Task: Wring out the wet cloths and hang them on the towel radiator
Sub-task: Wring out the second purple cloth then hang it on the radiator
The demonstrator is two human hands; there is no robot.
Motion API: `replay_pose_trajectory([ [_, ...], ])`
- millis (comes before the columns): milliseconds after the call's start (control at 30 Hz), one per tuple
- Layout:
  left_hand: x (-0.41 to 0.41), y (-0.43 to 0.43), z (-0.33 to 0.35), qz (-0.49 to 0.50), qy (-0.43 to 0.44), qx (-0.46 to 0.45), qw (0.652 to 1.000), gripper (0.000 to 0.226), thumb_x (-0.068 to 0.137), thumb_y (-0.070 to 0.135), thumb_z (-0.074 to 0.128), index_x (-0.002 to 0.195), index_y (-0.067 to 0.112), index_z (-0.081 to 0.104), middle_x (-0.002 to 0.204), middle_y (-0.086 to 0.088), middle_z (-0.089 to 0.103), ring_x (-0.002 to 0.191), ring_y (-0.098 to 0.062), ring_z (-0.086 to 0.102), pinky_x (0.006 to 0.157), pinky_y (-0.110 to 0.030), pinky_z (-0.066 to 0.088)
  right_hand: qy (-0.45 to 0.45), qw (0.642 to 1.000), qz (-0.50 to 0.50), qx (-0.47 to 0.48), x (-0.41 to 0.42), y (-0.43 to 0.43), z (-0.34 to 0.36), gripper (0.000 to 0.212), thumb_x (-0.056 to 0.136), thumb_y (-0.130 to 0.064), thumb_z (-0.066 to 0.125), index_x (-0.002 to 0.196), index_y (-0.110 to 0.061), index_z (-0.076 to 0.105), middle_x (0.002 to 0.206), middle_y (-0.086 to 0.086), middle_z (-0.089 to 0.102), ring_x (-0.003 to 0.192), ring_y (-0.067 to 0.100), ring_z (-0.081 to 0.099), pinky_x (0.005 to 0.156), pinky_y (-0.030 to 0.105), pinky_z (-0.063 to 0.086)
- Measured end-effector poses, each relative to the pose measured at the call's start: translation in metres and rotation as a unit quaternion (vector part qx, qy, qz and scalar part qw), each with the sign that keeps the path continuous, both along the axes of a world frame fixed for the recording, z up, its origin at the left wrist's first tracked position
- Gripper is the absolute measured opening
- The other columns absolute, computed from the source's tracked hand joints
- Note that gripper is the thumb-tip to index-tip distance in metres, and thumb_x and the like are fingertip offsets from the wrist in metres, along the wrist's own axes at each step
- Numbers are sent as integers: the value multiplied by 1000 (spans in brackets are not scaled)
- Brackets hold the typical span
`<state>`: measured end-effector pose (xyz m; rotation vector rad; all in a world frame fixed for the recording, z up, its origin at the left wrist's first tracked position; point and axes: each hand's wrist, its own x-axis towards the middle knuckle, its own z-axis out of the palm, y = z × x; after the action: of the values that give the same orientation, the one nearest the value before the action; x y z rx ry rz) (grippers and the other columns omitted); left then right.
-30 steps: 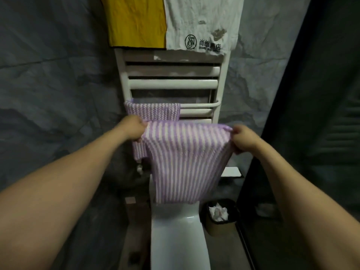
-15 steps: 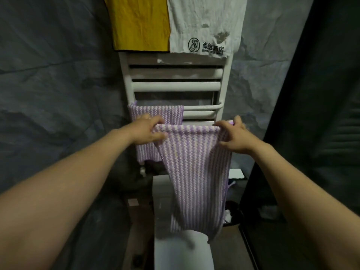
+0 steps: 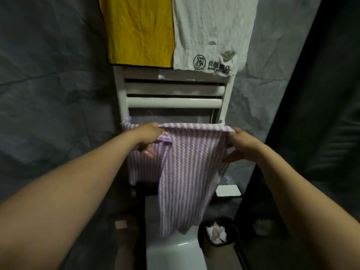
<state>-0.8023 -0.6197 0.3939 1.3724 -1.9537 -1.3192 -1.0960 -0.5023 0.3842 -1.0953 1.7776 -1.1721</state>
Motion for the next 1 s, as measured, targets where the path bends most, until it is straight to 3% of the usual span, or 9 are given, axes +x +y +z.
replay_pose_trajectory([
  [100,-19,-16,1,3,245,139,960,21,107,27,39,125,18,45,147,-7,36,114,-43,60,60,-55,60,-156,986,-30,-47,15,-18,16,24,98,-11,43,114,-8,60,106,28,60,94,44,64,75,67,55],
  [167,-32,-34,6,4,358,178,916,13,108,20,38,118,16,44,145,-15,36,115,-52,57,69,-59,59,-244,965,-62,-73,21,-35,26,22,98,-8,43,113,-4,58,105,28,58,92,52,67,79,69,53],
  [267,-47,-53,17,-26,414,188,890,9,108,21,38,111,22,46,129,-15,50,110,-53,60,84,-59,56,-203,967,-87,-128,18,-54,38,27,94,-1,52,119,-7,60,105,24,61,80,38,73,68,56,59],
  [400,-55,-81,28,-28,301,38,953,8,104,27,45,107,24,52,128,-10,61,108,-38,68,100,-53,49,-168,959,-139,-184,4,-73,49,34,97,-22,49,130,-18,54,111,11,63,82,27,75,79,61,56],
  [533,-66,-99,45,-18,283,-11,959,4,100,26,50,99,23,52,127,-13,60,108,-34,67,100,-49,50,-163,948,-145,-231,-9,-90,56,29,99,-32,40,125,-23,49,119,6,62,100,29,70,91,58,49],
  [700,-87,-106,59,-7,288,-78,955,4,95,24,54,91,22,54,97,-10,60,93,-23,61,87,-40,50,-77,943,-121,-299,-31,-110,59,18,101,-17,42,116,-21,50,100,-4,64,88,15,66,68,34,53],
  [800,-99,-114,65,1,228,-156,961,17,79,40,58,83,23,58,87,-7,65,86,-18,61,85,-42,49,-33,937,-99,-333,-50,-125,65,13,94,-22,49,104,-26,56,94,-5,62,83,7,59,73,29,46],
  [867,-111,-117,68,-9,172,-209,962,18,85,37,57,85,20,56,81,-3,62,79,-16,56,80,-37,48,61,930,-99,-349,-69,-136,63,17,88,-30,50,101,-26,60,103,1,62,95,13,57,86,31,45],
  [1000,-126,-134,42,-35,3,-338,941,14,96,25,55,94,11,56,93,-6,61,87,-20,57,71,-31,37,279,914,-42,-292,-85,-148,28,36,89,-40,42,107,-13,57,109,6,45,98,4,41,90,2,30],
])
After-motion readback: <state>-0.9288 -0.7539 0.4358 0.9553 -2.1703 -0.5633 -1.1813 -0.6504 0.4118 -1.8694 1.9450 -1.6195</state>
